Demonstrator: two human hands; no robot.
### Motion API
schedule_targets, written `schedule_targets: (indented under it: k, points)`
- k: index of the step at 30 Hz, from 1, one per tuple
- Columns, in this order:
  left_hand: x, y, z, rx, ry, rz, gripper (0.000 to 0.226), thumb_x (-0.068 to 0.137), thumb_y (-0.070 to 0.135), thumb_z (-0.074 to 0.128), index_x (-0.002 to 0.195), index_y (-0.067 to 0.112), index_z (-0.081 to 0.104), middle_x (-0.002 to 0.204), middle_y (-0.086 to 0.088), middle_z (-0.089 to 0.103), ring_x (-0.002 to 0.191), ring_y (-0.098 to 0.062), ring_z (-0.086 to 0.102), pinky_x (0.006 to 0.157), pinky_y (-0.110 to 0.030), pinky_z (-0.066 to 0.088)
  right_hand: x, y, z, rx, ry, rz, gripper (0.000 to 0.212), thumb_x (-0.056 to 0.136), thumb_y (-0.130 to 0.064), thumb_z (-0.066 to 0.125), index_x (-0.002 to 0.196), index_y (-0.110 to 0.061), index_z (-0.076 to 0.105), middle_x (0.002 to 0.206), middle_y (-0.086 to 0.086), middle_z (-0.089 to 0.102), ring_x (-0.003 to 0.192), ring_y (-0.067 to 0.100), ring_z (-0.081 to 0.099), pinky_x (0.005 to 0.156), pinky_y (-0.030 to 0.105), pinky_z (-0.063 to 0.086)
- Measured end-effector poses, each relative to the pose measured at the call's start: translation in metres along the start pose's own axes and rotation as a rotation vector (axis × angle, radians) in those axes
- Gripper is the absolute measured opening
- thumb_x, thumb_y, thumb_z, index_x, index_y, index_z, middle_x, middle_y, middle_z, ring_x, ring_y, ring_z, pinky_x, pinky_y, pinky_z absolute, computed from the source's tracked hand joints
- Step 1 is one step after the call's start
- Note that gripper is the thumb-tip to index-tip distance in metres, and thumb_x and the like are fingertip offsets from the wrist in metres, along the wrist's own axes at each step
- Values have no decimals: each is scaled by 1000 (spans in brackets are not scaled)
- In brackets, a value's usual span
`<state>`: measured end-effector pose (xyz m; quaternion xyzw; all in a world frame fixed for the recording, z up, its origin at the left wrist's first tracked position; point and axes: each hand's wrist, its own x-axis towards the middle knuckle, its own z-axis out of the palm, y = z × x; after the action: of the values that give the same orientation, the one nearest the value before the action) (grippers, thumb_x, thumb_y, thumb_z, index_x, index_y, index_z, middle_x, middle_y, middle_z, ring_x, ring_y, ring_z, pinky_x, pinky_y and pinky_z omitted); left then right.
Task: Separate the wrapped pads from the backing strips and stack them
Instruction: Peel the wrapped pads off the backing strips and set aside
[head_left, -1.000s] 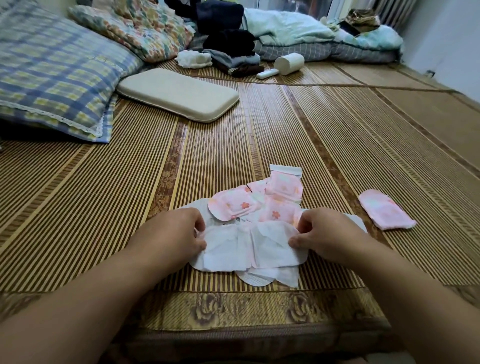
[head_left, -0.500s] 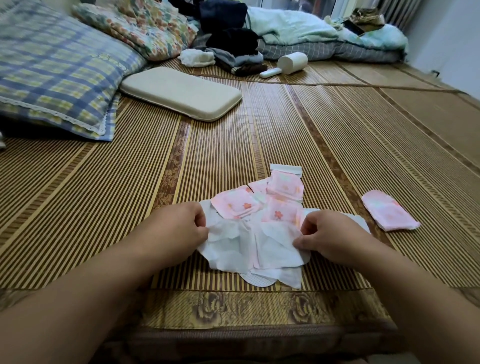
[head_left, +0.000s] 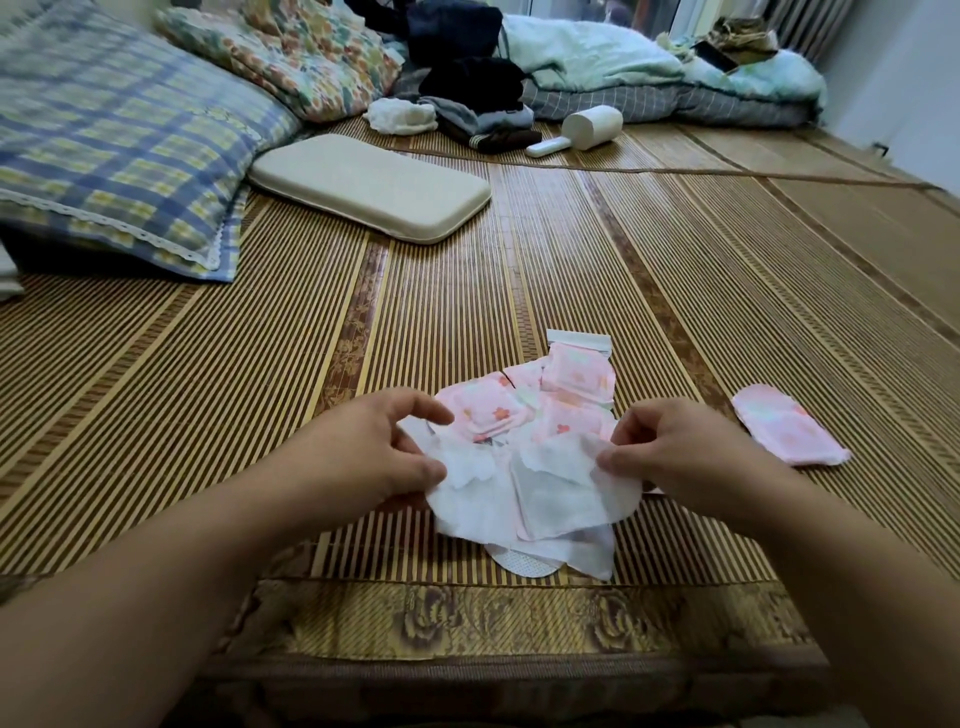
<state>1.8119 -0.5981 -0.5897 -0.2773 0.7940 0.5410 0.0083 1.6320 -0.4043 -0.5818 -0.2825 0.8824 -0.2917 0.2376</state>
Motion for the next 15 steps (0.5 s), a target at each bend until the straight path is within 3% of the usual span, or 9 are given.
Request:
schedule_targets:
  k: [4,6,11,15]
  points:
    - [-3,8,7,-206,-41,139,33,80,10,68,98,37,66,64,4,62,60,-9,63,59,-23,55,-12,-25,3,220,51,-159,9,78,-21,73,70,-18,70,61,-14,70,52,-1,63,45,10,43]
    - [-2,12,13,-237,-48,205,34,81,10,67,101,38,66,65,5,60,63,-11,62,64,-27,58,-18,-38,13,243,35,-239,6,78,-24,72,73,-21,72,69,-13,72,60,2,66,51,13,48]
    - [0,23,22,-201,-71,318,36,82,11,63,108,35,64,71,3,64,66,-7,64,62,-19,51,-28,-59,33,234,101,-407,3,78,-23,73,81,-23,74,72,-5,73,68,2,68,60,19,55]
    - [1,26,21,-204,-7,330,10,80,16,65,87,21,72,81,-8,71,72,-19,67,64,-29,58,-26,-58,33,255,161,-443,11,76,-28,74,87,-24,74,75,-6,74,71,2,68,63,20,56]
